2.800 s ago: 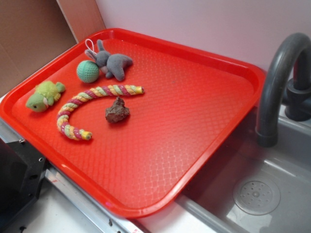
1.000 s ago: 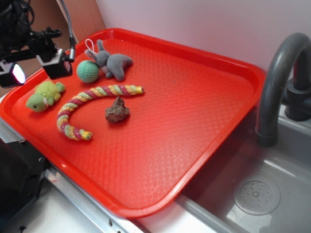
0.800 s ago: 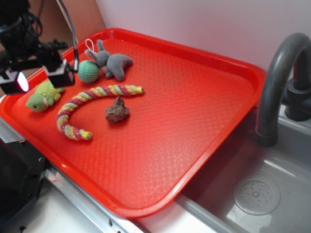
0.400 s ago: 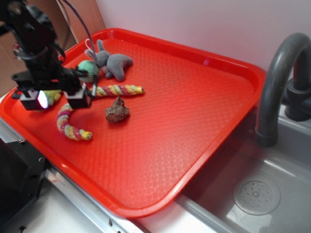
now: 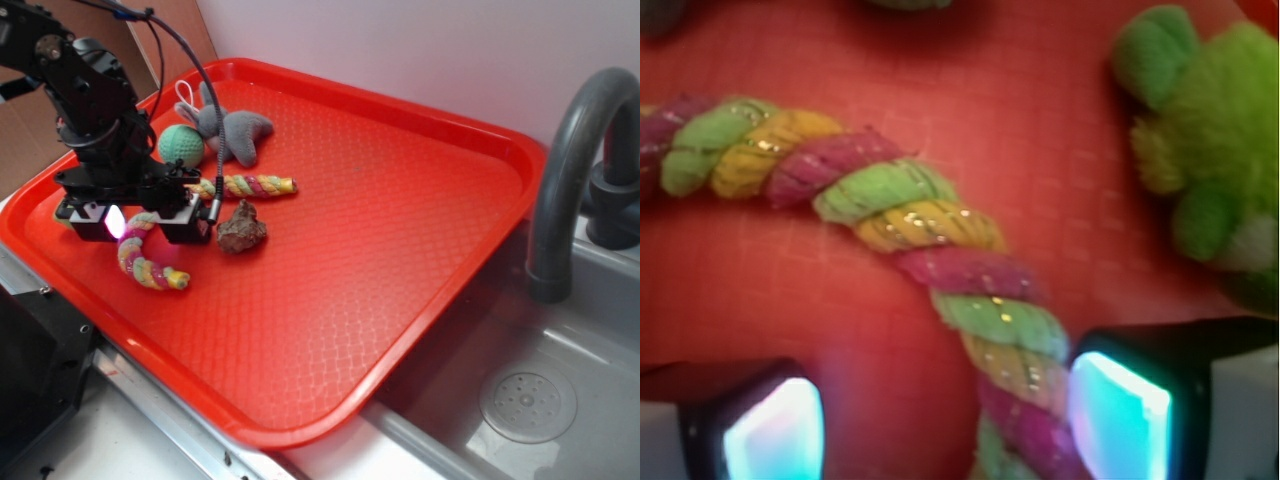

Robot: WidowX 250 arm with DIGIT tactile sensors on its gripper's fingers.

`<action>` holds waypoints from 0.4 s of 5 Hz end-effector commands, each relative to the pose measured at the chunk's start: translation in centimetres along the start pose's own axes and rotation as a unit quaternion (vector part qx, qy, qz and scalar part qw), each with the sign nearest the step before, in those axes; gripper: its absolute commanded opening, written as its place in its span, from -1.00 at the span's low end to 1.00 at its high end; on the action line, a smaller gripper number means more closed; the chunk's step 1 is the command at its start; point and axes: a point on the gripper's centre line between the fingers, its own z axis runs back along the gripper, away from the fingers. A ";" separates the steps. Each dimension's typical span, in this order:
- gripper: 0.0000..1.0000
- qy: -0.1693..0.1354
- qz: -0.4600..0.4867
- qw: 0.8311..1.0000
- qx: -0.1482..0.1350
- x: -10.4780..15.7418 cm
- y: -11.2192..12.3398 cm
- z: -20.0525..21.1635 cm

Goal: Grab the multicolored rope.

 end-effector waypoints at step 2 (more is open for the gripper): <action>-1.00 0.004 0.043 0.999 0.025 0.2 3.5 -2.0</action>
